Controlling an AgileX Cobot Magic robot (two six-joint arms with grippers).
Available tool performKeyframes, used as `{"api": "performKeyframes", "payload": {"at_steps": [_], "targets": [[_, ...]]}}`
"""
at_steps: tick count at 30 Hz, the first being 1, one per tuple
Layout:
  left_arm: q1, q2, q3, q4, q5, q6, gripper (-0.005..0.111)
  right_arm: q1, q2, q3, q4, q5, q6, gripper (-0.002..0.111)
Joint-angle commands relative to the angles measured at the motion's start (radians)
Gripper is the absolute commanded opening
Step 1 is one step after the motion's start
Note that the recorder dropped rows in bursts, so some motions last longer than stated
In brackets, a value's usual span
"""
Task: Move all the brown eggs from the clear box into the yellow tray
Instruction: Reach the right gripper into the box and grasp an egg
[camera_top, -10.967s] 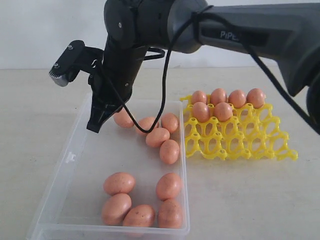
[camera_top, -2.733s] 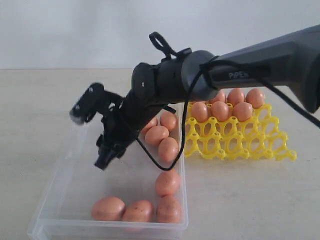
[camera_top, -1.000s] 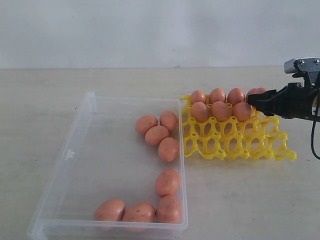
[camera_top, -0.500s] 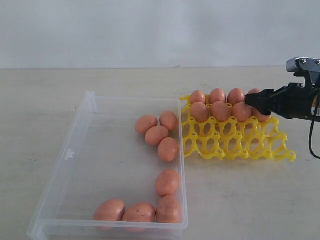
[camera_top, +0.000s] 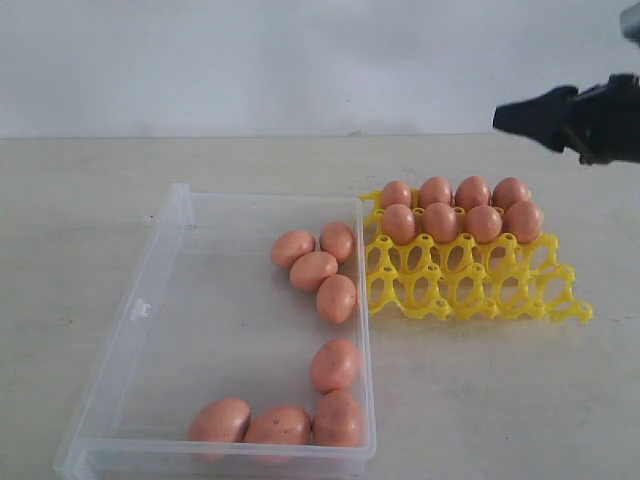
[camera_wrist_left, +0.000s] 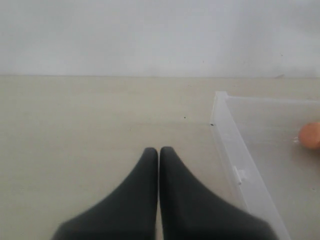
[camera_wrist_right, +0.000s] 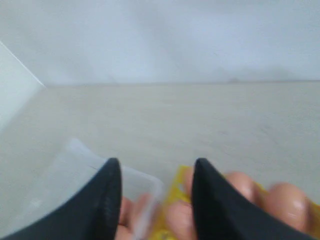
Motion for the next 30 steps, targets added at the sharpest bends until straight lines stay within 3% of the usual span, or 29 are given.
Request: {"api": "performKeyframes", "payload": {"at_steps": [1,3,6,7,12,14,15,16,18,19,20,21,23,25,27,30], "targets": [[-0.002,-0.001,0.003,0.0,0.002,-0.007,0.001,0.076,-0.145,-0.005,-0.008,-0.209,0.17,0.001],[-0.002,-0.001,0.003,0.0,0.002,-0.007,0.001,0.168,-0.192,-0.005,-0.064,-0.198,0.145,0.0],[-0.002,-0.001,0.003,0.0,0.002,-0.007,0.001,0.361,-0.237,-0.005,-0.273,0.0,0.158,0.0],[-0.002,-0.001,0.003,0.0,0.002,-0.007,0.001,0.45,-0.248,-0.005,-0.394,0.131,0.197,0.0],[-0.002,-0.001,0.003,0.0,0.002,-0.007,0.001,0.867,-0.231,0.02,-0.394,0.972,0.164,0.0],[-0.002,-0.001,0.003,0.0,0.002,-0.007,0.001,1.011,-0.189,-0.014,-0.394,1.271,0.059,0.0],[-0.002,-0.001,0.003,0.0,0.002,-0.007,0.001,1.085,-0.139,-0.07,-0.394,1.391,-0.128,0.0],[-0.002,-0.001,0.003,0.0,0.002,-0.007,0.001,1.097,-0.108,-0.108,-0.367,1.402,-0.255,0.0],[-0.002,-0.001,0.003,0.0,0.002,-0.007,0.001,1.083,-0.009,-0.262,-0.03,1.412,-0.612,0.0],[-0.002,-0.001,0.003,0.0,0.002,-0.007,0.001,1.057,0.062,-0.406,0.357,1.486,-0.917,0.0],[-0.002,-0.001,0.003,0.0,0.002,-0.007,0.001,1.036,0.103,-0.499,0.615,1.564,-1.149,0.0],[-0.002,-0.001,0.003,0.0,0.002,-0.007,0.001,0.986,0.198,-0.697,1.089,1.795,-1.606,0.0],[-0.002,-0.001,0.003,0.0,0.002,-0.007,0.001,0.939,0.323,-0.918,1.399,2.097,-1.984,0.0],[-0.002,-0.001,0.003,0.0,0.002,-0.007,0.001,0.922,0.369,-0.983,1.449,2.097,-1.981,0.0],[-0.002,-0.001,0.003,0.0,0.002,-0.007,0.001,0.922,0.391,-0.983,1.447,2.072,-2.058,0.007],[-0.002,-0.001,0.003,0.0,0.002,-0.007,0.001,0.922,0.445,-0.974,1.351,2.097,-2.162,0.045]]}}
